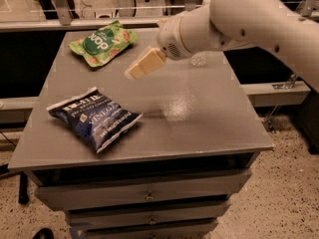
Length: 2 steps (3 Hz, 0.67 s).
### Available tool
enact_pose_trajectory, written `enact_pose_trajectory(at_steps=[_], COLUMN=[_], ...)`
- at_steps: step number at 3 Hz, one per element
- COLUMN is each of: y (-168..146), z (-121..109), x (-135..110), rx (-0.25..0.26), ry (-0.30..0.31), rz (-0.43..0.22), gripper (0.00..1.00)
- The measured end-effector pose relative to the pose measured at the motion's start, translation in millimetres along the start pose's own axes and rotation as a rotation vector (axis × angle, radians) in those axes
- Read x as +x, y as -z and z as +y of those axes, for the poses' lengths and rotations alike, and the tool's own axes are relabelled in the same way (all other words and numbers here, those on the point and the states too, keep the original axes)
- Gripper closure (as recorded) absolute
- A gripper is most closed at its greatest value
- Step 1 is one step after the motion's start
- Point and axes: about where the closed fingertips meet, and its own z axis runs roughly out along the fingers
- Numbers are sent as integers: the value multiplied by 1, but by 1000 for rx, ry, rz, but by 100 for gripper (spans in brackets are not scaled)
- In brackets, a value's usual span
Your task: Move green rice chip bag near blue chip bag
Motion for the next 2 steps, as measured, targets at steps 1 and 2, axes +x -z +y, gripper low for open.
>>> enact_pose_trajectory(at_steps=[1, 2], y=[-57, -112], z=[-33, -68], x=[0, 1], rx=[40, 68], ry=[-31, -58], rz=[-59, -99], gripper=[0, 0])
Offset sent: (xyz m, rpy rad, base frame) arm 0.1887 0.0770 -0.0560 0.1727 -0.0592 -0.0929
